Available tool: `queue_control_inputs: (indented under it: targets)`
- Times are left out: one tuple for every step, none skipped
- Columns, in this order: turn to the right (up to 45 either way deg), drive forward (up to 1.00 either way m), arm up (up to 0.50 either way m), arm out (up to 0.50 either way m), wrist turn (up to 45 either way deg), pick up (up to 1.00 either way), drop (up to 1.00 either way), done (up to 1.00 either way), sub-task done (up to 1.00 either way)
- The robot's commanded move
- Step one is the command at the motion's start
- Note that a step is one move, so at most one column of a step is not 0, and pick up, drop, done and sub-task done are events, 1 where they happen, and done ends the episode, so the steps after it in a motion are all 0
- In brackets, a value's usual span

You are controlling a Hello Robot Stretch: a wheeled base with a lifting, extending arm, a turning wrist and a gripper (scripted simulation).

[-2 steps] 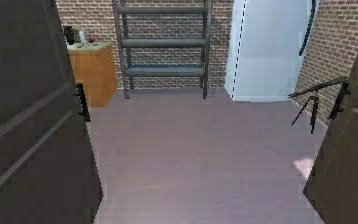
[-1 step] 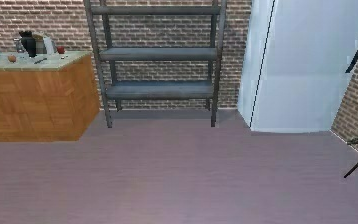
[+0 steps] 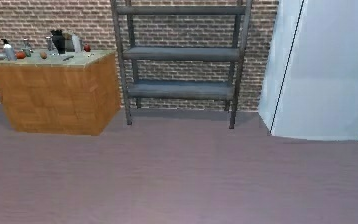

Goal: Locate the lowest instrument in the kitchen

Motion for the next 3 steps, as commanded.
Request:
queue_control_inputs:
  targets:
    - [0.0, 0.50, 0.00, 0.00, 0.0, 0.00, 0.00, 0.00, 0.00]
    - [-36.0, 0.00, 0.00, 0.00, 0.0, 0.00, 0.00, 0.00, 0.00]
    - [0.0, 0.45, 0.00, 0.00, 0.0, 0.00, 0.00, 0.00, 0.00]
